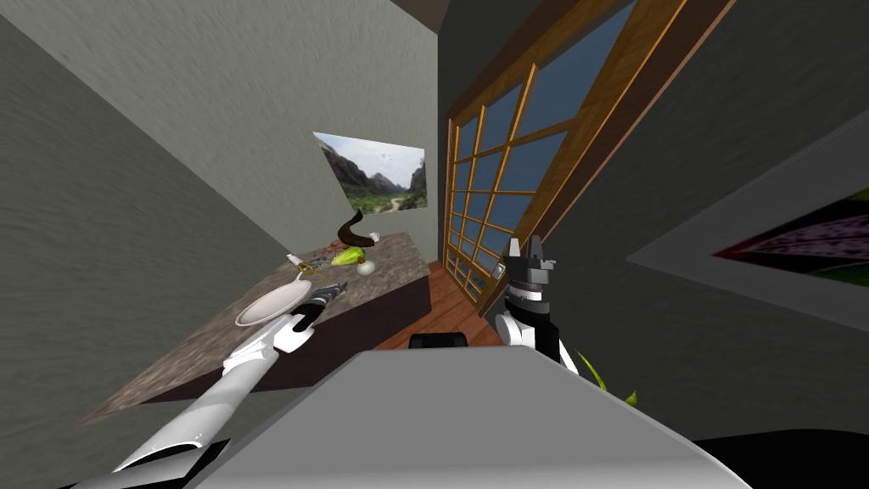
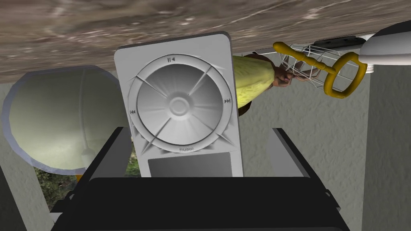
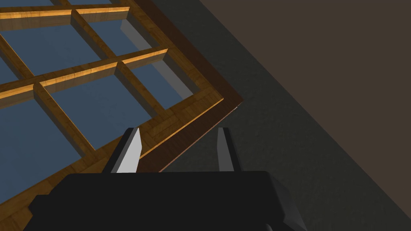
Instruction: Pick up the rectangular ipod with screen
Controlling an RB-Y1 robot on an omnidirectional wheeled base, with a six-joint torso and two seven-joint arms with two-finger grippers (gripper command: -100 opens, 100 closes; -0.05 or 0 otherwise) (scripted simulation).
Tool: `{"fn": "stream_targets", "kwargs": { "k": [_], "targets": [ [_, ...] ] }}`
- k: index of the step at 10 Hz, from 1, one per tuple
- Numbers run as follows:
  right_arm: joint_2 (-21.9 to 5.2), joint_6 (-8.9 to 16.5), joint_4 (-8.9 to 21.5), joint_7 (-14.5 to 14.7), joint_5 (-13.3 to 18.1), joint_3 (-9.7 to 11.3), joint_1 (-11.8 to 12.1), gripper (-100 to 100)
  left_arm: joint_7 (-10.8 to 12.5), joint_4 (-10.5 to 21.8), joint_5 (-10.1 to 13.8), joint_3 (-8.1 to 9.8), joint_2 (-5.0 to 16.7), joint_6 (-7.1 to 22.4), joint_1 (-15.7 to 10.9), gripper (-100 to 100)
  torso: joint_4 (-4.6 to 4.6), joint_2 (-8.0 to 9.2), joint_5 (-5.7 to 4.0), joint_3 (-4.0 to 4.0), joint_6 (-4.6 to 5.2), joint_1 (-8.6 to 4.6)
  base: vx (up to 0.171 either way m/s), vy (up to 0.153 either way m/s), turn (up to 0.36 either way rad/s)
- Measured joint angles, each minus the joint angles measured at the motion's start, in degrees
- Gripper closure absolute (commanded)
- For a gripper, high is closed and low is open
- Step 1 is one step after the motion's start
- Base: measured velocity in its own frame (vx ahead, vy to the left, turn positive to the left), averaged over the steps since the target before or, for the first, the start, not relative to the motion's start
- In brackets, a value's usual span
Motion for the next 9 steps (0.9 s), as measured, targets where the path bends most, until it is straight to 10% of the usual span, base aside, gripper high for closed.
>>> {"fn": "stream_targets", "kwargs": {
  "k": [9],
  "targets": [
    [0.0, 0.0, 0.0, 0.0, 0.0, 0.0, 0.0, 0, 2.3, 13.9, -4.5, -1.50, 0.9, -4.9, -11.5, -100, 0.02, 0.06, -0.02, 0.04, 0.02, -0.04, -0.035, -0.018, -0.010]
  ]
}}
